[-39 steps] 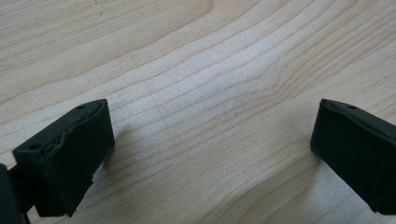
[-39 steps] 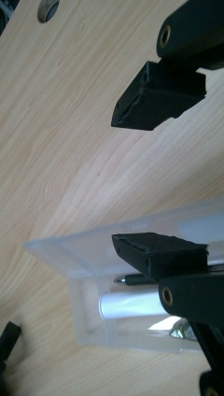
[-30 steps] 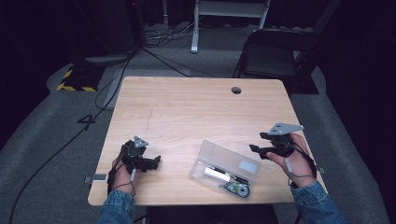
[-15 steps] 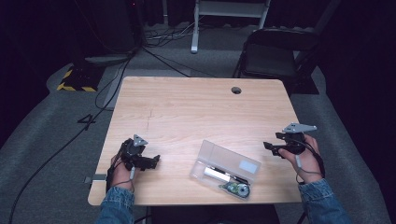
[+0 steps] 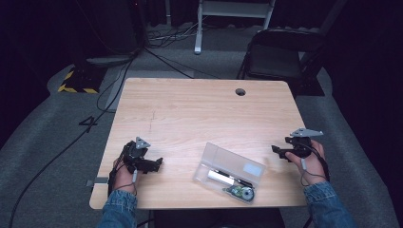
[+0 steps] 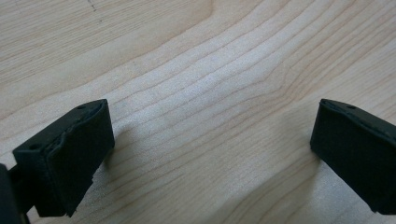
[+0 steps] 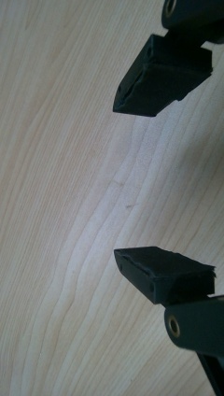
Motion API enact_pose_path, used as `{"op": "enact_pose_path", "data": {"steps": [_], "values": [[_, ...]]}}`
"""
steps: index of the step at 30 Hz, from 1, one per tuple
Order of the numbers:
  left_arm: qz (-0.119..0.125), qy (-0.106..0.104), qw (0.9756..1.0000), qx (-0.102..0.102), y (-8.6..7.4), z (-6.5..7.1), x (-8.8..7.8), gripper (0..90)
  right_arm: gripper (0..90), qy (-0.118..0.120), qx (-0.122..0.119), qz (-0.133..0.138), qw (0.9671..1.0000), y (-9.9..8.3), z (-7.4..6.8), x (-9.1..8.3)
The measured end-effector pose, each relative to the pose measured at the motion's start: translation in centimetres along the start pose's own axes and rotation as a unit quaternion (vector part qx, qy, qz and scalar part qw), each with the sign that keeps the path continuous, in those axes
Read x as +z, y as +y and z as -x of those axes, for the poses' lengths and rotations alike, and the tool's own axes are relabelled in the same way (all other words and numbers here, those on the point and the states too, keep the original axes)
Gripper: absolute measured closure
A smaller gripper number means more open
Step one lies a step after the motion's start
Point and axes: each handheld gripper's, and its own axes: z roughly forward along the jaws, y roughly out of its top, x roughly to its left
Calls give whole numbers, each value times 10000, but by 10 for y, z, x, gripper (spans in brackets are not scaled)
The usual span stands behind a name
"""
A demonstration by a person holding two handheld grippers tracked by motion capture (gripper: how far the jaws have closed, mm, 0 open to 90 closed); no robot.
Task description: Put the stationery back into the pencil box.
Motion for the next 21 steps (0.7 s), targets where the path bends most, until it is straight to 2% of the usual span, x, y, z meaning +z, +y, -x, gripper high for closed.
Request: {"op": "enact_pose_path", "data": {"steps": [5,16,19,21], "values": [[2,0,10000,-2,0,0,0,0,236,-71,20,-22,10000,-7,2,8],[1,0,10000,-1,0,0,0,0,183,-125,-126,-84,9998,-17,2,25],[1,0,10000,-1,0,0,0,0,166,-34,5,51,10000,-20,2,29],[0,-1,10000,2,0,0,0,0,158,16,47,29,10000,-20,3,29]]}}
